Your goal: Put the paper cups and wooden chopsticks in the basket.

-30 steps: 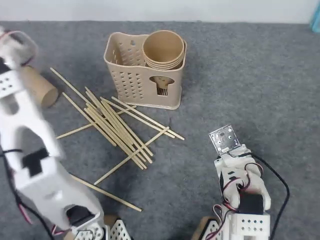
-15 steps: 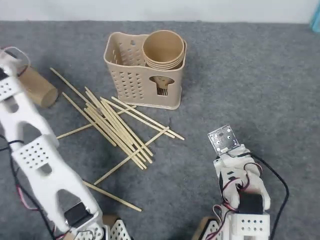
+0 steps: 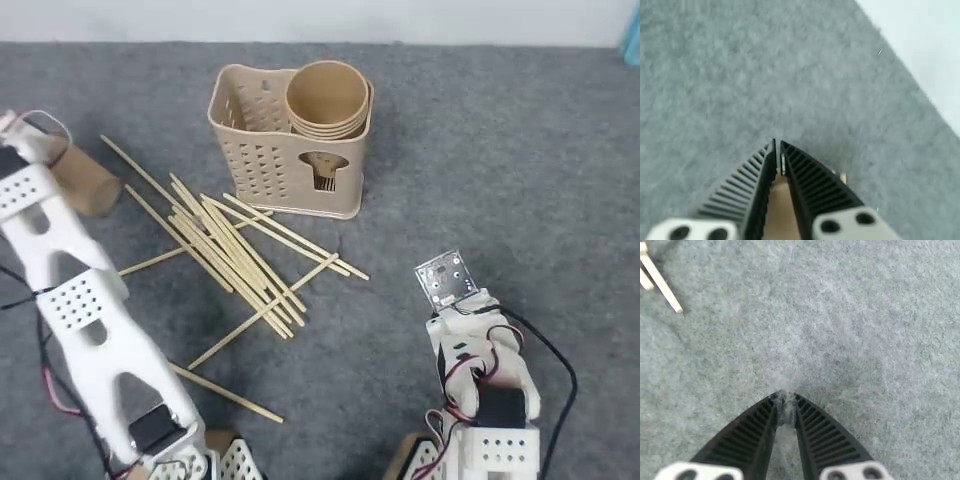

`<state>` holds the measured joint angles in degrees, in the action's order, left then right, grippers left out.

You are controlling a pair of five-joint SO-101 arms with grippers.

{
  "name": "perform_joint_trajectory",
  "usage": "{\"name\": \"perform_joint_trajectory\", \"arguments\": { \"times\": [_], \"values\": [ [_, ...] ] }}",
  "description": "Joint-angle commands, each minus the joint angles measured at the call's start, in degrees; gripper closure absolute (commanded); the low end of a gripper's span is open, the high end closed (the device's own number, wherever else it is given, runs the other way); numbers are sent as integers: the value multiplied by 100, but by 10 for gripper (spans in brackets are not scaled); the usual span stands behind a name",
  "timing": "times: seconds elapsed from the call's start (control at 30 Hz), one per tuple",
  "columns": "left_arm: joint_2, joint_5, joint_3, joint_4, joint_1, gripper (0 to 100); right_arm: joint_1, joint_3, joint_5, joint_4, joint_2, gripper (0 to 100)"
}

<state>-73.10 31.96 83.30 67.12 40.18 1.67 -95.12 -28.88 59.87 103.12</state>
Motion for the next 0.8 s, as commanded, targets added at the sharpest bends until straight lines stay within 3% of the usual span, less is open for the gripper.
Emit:
{"name": "perform_joint_trajectory", "arguments": {
  "times": [0.0, 0.33, 0.77],
  "values": [
    [97, 26, 725, 976, -70, 988, 40, -114, -79, -66, 66, 991],
    [563, -448, 1270, 3341, -475, 988, 31, -114, -79, -66, 66, 991],
    [642, -589, 848, 3367, -571, 988, 22, -105, -79, -40, 66, 991]
  ]
}}
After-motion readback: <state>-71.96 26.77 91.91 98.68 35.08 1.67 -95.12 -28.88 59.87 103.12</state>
